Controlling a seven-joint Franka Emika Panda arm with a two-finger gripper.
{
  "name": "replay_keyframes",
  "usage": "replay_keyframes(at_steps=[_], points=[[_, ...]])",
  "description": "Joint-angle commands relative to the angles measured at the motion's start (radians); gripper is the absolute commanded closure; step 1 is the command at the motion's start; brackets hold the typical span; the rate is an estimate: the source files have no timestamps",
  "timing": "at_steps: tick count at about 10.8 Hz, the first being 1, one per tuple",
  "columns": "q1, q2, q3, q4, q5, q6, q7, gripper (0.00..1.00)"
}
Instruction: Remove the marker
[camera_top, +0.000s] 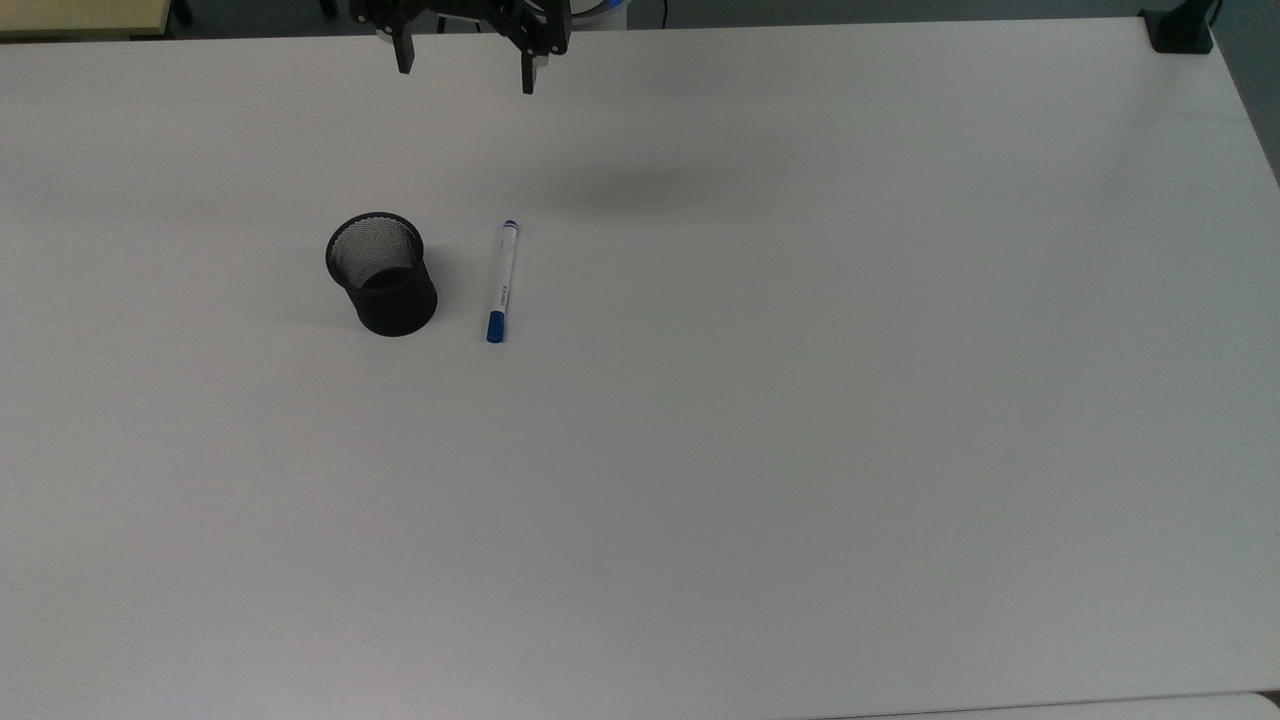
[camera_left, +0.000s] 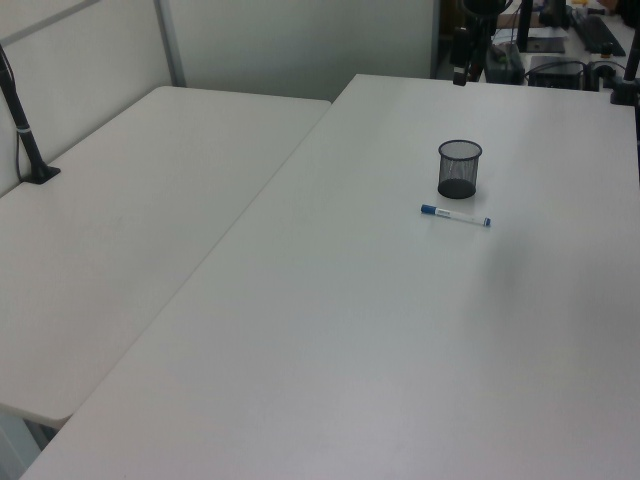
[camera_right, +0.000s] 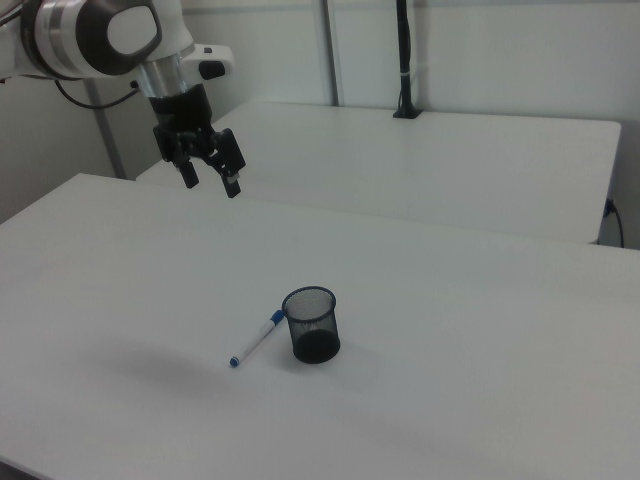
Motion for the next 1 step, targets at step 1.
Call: replay_keyframes(at_steps=[1], points=[[0.019, -0.014, -0.023, -0.022, 0.019, 0.019, -0.028, 0.0]])
